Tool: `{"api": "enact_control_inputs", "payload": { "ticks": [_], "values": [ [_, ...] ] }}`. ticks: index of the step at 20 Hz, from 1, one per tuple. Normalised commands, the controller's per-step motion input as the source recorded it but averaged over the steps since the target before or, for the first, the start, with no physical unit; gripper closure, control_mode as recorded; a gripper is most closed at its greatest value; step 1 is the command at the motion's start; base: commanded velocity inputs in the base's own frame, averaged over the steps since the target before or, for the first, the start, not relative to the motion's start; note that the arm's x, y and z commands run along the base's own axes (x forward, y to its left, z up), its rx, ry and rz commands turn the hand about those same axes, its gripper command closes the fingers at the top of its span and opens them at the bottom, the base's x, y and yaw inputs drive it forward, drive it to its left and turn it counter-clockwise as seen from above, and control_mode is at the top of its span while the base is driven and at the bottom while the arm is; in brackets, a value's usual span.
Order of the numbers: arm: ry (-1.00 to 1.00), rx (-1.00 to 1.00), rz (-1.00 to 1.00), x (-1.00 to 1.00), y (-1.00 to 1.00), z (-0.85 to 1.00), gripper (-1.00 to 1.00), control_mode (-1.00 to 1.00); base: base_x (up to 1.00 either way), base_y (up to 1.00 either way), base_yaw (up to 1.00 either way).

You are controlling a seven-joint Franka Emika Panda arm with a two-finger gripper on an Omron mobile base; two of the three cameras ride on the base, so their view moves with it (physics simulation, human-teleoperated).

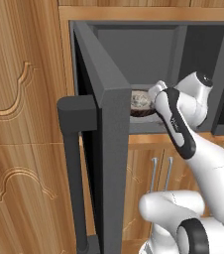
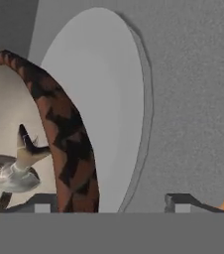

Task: Remove the mango from the bowl and place it on the small plate. Then place the bowl with only the fish in the microwave, close the door, and press the start button to microwave the fish.

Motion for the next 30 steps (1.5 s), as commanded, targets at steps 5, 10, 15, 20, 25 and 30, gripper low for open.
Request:
{"api": "enact_control_inputs", "payload": {
  "ticks": [5,10,15,20,25,30],
  "values": [
    [-0.25,0.0,0.0,-0.63,0.0,0.44,-1.0,-1.0,0.0,0.0,0.0],
    [-0.19,0.0,0.0,-0.91,-0.03,0.24,-1.0,-1.0,0.0,0.0,0.0],
    [0.02,-0.21,0.0,-0.28,0.0,-0.53,-1.0,-1.0,0.0,0.0,0.0],
    [-0.01,-0.32,0.0,-0.31,0.0,-0.43,-1.0,-1.0,0.0,0.0,0.0],
    [0.14,-0.32,-0.11,0.16,-0.02,0.04,-1.0,-1.0,0.0,0.0,0.0],
    [0.08,-0.41,-0.15,0.18,-0.05,0.0,-1.0,-1.0,0.0,0.0,0.0]
  ]
}}
